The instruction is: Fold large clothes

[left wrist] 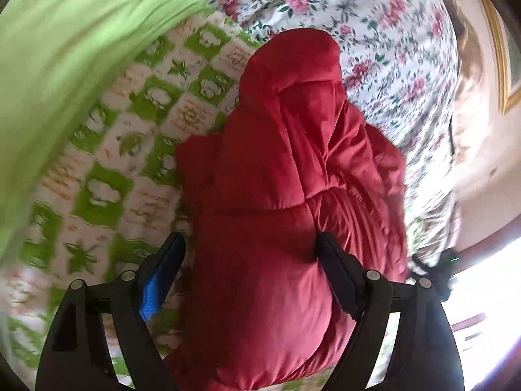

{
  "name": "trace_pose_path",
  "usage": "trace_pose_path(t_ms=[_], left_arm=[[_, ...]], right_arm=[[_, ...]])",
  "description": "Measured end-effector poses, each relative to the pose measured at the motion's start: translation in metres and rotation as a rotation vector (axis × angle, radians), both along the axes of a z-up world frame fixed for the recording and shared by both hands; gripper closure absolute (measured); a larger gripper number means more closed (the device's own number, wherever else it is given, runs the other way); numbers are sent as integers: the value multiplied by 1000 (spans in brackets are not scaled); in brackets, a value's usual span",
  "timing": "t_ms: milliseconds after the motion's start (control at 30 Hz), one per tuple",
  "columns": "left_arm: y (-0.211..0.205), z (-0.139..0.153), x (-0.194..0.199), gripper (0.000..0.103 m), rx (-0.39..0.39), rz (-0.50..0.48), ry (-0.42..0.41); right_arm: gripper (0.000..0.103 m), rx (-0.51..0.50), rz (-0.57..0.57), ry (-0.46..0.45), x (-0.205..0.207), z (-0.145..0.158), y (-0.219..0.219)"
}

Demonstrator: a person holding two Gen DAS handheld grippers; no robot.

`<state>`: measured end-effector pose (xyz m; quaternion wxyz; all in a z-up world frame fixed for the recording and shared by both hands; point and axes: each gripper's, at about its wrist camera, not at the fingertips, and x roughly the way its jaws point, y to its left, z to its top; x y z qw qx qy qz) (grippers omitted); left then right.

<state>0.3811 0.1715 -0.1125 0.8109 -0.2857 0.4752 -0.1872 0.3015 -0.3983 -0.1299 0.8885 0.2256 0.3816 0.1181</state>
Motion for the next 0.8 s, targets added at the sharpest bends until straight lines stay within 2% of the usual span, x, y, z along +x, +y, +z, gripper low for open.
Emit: trace_pose_path(t_ms=[67, 200, 300, 367, 433, 567, 667, 700, 733, 800], left_arm=[[-1, -4, 4, 20, -35, -18, 5], [-7, -10, 13, 15, -37, -59, 8], [-10, -18, 23, 11, -81, -76, 39], [-12, -24, 28, 5, -111, -75, 66], [-14, -29, 31, 5, -145, -86, 80], [-24, -31, 34, 5, -134, -106, 74], [-29, -28, 33, 16, -128, -128, 50], [-30, -27, 32, 22, -128, -135, 40], [-33, -24, 31, 25, -127, -139, 31], [-35, -20, 29, 39, -120, -149, 11]], right_arm=[[12, 29, -4, 30, 8, -7, -4], [11, 129, 25, 76, 28, -26, -11], [5, 195, 84, 114, 42, -38, -9], [1, 196, 105, 118, 47, -40, -7], [0, 207, 133, 118, 50, -41, -5], [0, 211, 191, 138, 60, -43, 6], [5, 213, 233, 149, 66, -42, 16], [10, 224, 245, 156, 67, -44, 19], [20, 241, 258, 164, 68, -46, 22], [29, 252, 260, 161, 68, -47, 24]])
